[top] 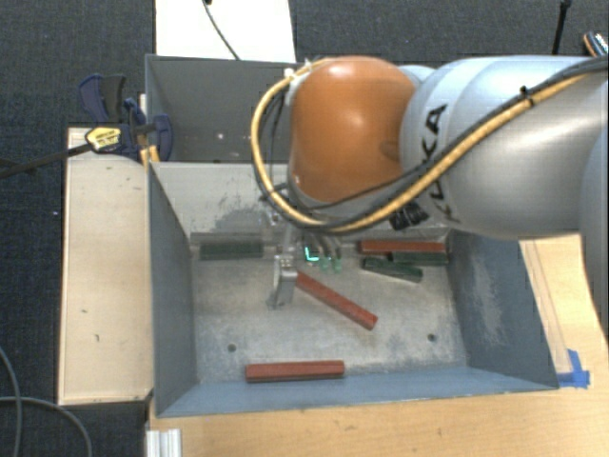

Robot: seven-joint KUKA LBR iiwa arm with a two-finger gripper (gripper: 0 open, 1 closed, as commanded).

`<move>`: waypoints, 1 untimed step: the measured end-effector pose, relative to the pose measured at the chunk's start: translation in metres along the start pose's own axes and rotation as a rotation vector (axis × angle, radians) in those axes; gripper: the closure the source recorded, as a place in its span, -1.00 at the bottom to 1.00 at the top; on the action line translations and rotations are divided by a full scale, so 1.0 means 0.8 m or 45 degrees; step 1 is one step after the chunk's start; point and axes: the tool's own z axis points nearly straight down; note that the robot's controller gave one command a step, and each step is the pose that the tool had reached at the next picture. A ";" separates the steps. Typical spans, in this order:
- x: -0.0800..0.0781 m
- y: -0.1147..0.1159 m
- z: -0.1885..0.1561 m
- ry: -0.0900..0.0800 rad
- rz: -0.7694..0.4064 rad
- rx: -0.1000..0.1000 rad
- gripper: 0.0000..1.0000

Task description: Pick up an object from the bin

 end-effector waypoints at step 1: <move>0.042 -0.119 0.095 0.002 0.153 0.006 -1.00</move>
Offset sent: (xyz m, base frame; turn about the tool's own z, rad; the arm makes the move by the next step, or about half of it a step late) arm -0.0325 -0.0905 -0.0729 0.1115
